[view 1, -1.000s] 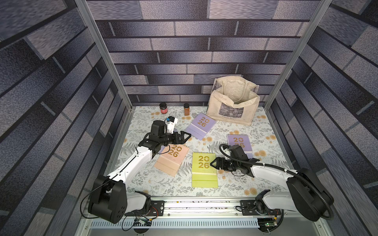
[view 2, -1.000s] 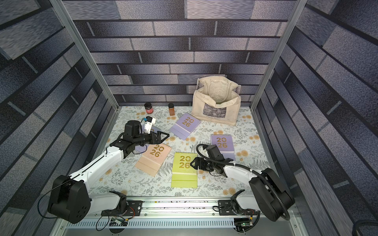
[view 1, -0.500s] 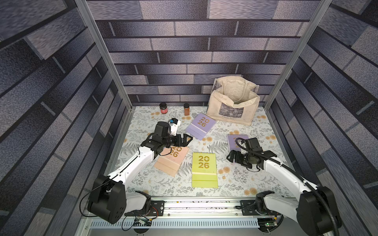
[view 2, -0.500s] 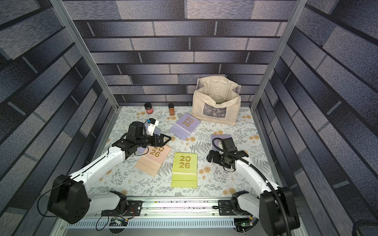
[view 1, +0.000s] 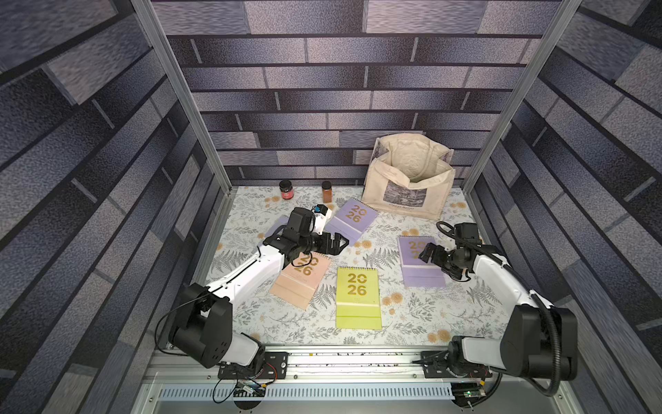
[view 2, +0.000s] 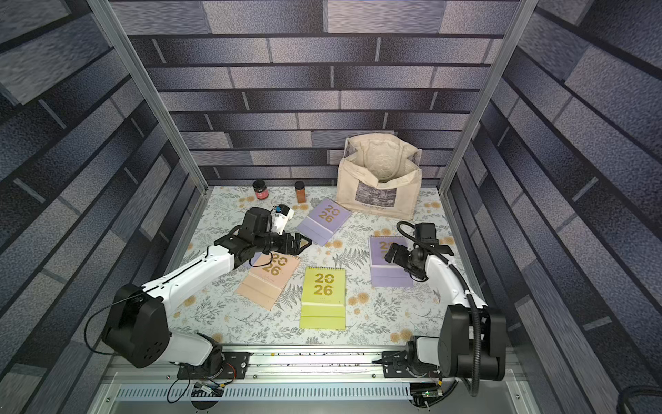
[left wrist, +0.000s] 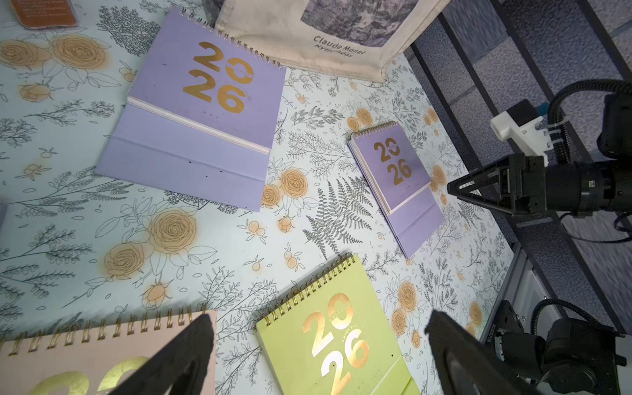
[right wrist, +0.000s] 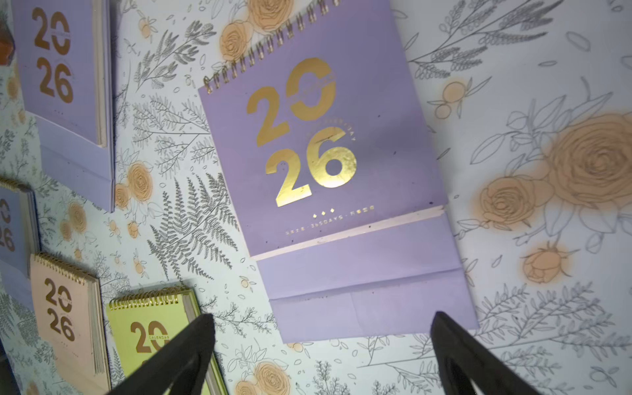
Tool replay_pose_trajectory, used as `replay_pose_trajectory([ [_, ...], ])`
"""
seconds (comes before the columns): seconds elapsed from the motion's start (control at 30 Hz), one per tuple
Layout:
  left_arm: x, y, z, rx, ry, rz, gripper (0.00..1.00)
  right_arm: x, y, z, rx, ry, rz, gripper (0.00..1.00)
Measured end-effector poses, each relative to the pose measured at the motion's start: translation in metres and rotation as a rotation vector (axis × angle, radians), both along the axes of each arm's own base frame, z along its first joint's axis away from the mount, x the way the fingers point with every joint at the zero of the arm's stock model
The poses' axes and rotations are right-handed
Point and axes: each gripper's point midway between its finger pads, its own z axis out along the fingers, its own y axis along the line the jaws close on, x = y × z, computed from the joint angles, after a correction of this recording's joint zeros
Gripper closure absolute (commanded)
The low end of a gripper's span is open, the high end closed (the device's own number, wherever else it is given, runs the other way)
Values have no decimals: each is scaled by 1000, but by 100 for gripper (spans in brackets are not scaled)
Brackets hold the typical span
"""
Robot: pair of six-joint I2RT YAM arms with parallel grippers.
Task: Stack the calendars
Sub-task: Pick up the calendar at the center of the board.
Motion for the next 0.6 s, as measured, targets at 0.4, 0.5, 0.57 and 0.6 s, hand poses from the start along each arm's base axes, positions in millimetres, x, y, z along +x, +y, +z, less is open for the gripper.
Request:
replay_pose_trajectory([
  [0.4,1,-29,0,5,8,-58,0,44,-40,-28,-8,35,-65,1],
  [0.5,2,-30,2,2,4,-60,0,53,-44,-35,-2,38,-64,2],
  [0.57,2,-30,4,1,2,-60,0,61,-42,-39,14,38,-50,2],
  [0.6,3,-30,4,1,2,-60,0,65,-41,-41,22,35,-43,2],
])
